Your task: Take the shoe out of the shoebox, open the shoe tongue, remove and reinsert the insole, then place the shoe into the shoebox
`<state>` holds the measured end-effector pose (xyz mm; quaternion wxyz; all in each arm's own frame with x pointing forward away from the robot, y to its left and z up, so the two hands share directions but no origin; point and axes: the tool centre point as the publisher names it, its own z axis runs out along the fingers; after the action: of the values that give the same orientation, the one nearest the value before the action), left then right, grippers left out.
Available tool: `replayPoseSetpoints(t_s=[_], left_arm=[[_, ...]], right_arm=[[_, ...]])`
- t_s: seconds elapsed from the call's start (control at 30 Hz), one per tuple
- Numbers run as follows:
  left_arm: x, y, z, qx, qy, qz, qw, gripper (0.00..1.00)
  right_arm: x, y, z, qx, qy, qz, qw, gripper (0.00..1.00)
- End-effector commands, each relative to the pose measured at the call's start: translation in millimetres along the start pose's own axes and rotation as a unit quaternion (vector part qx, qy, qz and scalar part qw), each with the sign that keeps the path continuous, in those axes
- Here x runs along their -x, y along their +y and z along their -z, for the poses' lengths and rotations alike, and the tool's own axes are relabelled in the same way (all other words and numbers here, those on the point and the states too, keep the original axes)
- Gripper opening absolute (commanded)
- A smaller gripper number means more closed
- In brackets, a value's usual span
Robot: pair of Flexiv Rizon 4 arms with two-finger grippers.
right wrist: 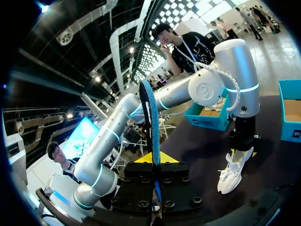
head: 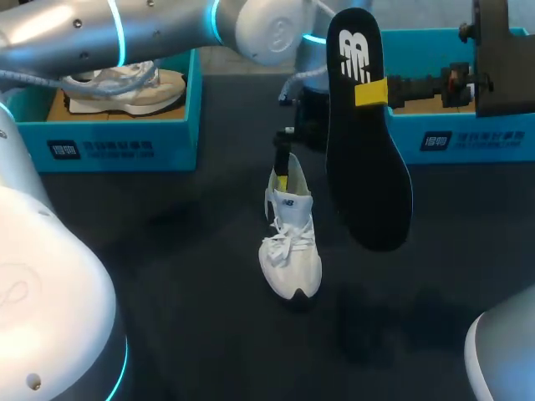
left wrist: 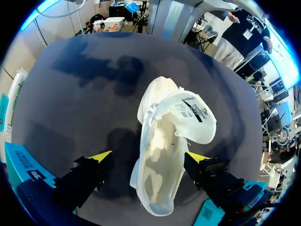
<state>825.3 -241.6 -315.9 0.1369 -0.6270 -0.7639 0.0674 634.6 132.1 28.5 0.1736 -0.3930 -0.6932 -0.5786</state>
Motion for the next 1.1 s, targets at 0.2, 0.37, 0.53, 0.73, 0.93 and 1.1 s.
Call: replayPoseSetpoints(t_s=[0.2, 0.37, 0.53, 0.73, 0.93, 1.1], left_arm=[[-33.4, -10.5, 11.8, -0.009, -0.12, -0.014, 0.993, 1.0], [-42.5, -16.2, 22.3, -0.015, -0.191, -0.026, 0.981, 1.0], [-51.0, -21.5, 32.6, -0.023, -0.273, -0.038, 0.961, 1.0], [-55.9, -29.2, 41.5, -0.027, -0.347, -0.051, 0.936, 1.0], [-61.3, -37.3, 55.9, -0.022, -0.421, -0.065, 0.904, 1.0], [-64.8, -45.9, 70.6, -0.018, -0.471, -0.086, 0.878, 1.0]], right_arm=[[16.8, 16.6, 5.2, 0.009, 0.008, -0.03, 0.999, 0.0], [31.2, 21.2, 13.5, 0.017, 0.013, -0.072, 0.997, 0.0], [48.3, 25.8, 17.6, 0.023, 0.027, -0.114, 0.993, 0.0], [66.5, 29.1, 20.2, 0.019, 0.029, -0.154, 0.987, 0.0], [82.1, 32.8, 27.6, 0.018, 0.015, -0.189, 0.982, 0.0], [92.4, 38.2, 30.2, 0.018, 0.012, -0.21, 0.978, 0.0]])
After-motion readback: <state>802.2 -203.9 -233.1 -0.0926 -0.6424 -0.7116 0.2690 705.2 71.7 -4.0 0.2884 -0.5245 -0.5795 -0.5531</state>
